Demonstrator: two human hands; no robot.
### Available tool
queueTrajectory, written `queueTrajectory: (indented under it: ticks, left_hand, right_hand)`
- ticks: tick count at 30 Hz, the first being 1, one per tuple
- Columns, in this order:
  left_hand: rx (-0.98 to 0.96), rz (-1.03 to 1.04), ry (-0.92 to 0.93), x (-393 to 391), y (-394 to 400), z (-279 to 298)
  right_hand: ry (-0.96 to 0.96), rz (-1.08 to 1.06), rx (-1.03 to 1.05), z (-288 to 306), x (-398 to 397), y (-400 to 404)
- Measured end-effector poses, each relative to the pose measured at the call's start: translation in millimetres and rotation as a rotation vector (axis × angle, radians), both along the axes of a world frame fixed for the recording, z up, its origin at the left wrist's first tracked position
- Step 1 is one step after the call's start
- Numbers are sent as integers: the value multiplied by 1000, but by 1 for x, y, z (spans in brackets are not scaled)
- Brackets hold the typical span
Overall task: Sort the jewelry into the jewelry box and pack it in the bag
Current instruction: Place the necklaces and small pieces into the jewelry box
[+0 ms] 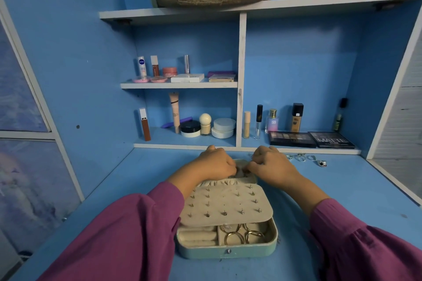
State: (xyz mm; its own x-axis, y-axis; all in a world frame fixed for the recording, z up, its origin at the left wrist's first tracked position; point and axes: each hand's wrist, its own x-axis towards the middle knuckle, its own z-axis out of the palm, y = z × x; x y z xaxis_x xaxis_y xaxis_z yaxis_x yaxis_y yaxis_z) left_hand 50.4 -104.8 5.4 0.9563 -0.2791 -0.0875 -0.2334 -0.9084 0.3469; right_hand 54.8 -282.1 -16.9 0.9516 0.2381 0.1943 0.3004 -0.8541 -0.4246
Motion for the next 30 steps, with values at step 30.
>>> queueTrajectory:
  ticks: [30]
  left_hand:
    - [-269, -52, 37, -15, 3, -12]
  right_hand:
    - [195, 106, 131, -1, -11, 14]
